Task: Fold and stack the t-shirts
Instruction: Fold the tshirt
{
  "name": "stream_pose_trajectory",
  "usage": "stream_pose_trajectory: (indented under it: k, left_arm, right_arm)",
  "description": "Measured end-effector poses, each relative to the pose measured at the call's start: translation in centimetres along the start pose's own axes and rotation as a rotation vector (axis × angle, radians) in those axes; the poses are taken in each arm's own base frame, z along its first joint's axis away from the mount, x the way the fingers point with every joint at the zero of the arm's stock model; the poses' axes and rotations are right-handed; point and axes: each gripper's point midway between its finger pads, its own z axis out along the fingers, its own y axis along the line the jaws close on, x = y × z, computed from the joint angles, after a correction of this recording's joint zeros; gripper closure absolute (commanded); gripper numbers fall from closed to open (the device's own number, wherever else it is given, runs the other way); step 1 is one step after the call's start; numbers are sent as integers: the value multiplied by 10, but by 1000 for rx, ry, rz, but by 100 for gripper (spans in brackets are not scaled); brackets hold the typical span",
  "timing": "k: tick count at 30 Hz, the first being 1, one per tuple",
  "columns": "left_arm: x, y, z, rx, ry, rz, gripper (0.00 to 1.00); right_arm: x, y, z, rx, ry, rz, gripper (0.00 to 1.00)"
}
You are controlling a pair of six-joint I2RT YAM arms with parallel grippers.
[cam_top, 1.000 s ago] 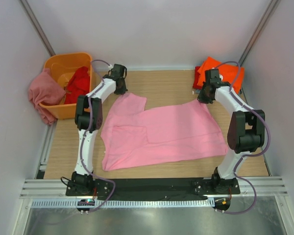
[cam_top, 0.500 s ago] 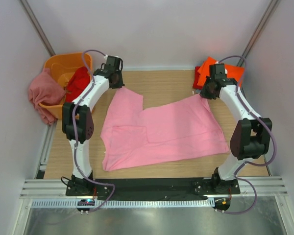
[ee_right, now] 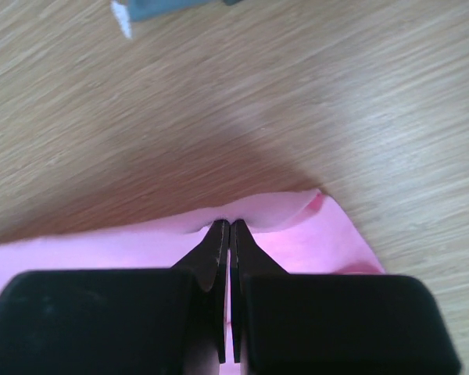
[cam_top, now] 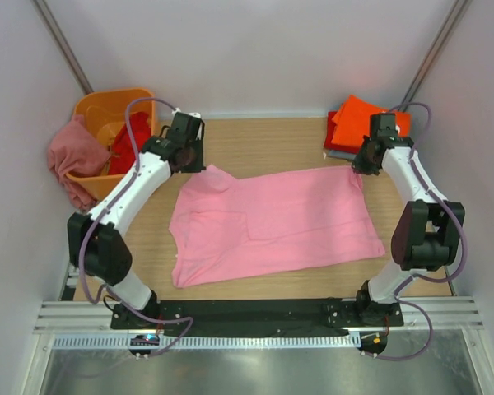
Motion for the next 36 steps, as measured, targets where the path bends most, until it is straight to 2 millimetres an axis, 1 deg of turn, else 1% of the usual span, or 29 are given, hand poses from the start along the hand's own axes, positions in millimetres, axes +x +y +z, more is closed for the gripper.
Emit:
stream_pose_trajectory:
  k: [3,5,9,16,23,27,30,33,36]
  left_arm:
    - [14,-3,-24,19,-13,24,100]
    - [23,-1,-38,22,-14,34,100]
    - [41,6,-60,25,-14,49,100]
    - [80,17,-87,30,28,68,100]
    - [112,25,-108,51,53,52,100]
    - [127,30,-115,59,67,39,100]
    - [140,34,-116,59,87,29,100]
    - [147,36,-118,54,106,28,100]
    - [149,36,-119,57,112,26,100]
  right_arm:
    - [-1,-15,3,21,6,28,99]
    - [-3,-20,3,29,5,40,99]
    - [-2,-21,4,29,7,42,99]
    - [9,-25,8,40,36,39,99]
    - [26,-36,15,76,72,38,99]
    - [33,-45,18,103,87,44,99]
    - [39,-54,20,126,100,51,99]
    - [53,-64,20,152,122,55,99]
    - [63,-71,15,164,131,57,99]
